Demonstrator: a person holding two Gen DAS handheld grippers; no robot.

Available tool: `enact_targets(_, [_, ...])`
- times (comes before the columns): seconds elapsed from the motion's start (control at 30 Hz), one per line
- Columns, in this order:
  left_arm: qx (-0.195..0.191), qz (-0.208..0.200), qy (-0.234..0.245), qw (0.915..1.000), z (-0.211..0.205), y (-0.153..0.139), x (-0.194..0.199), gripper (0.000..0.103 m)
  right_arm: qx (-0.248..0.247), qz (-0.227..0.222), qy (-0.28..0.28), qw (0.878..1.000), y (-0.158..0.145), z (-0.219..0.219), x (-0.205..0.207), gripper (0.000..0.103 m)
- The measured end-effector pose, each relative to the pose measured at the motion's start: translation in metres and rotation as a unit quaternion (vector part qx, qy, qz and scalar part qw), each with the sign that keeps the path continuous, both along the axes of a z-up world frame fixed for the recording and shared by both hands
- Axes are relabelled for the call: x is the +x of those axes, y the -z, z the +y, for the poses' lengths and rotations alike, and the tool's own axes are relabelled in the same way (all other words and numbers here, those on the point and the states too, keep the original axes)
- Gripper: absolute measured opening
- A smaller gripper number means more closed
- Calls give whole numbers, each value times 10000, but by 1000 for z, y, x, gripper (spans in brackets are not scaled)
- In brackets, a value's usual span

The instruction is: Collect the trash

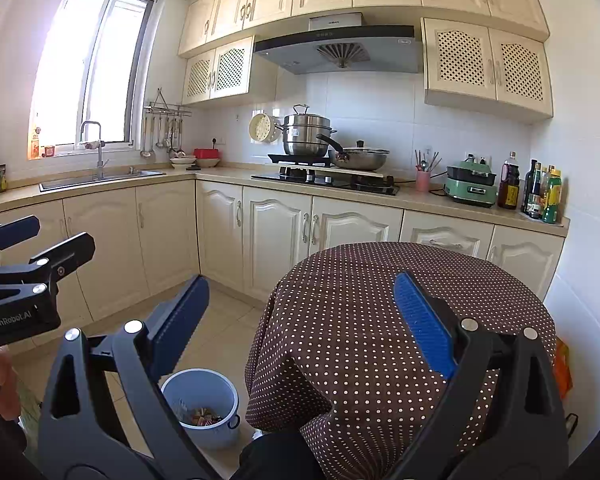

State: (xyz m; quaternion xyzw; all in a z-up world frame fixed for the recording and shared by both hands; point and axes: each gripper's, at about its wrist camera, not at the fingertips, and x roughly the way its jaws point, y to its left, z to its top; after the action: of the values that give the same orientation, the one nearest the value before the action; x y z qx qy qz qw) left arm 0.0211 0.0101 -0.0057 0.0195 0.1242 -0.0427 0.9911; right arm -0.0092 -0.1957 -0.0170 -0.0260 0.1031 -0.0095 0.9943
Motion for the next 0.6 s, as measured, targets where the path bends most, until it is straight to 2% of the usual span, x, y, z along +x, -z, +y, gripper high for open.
enact_targets(0.6, [9,43,32,10000,3,5,3,95,-27,49,-57,10000,2,3,5,92])
